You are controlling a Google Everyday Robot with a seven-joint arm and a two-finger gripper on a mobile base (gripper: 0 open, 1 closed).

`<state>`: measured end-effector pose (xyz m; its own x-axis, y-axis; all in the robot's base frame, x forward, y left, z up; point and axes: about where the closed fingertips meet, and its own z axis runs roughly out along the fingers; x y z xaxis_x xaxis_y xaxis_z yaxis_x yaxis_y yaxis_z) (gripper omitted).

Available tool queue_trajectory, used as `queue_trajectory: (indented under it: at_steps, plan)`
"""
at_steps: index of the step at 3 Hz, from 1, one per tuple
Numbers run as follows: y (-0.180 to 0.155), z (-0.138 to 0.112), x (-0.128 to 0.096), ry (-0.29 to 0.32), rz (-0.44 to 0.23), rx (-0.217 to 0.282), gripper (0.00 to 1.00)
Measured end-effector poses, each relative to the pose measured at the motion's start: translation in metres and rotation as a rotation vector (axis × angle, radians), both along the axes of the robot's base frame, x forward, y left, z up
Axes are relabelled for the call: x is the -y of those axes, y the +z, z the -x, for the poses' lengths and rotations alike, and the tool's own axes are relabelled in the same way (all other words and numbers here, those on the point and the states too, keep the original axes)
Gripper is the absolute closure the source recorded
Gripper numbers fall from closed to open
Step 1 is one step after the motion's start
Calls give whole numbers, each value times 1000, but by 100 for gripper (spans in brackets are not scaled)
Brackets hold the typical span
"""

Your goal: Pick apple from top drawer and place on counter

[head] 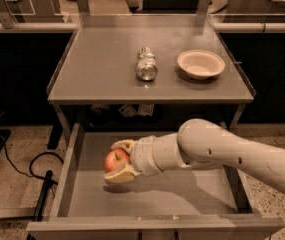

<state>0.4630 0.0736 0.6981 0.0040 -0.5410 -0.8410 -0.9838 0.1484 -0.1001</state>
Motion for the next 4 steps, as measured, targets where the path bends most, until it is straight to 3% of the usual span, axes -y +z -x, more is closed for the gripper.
queue_trajectory:
  at_steps: [2, 4]
  plan:
    - [77, -5, -14, 39, 6, 104, 100]
    - [86, -12, -14, 19, -19, 116, 100]
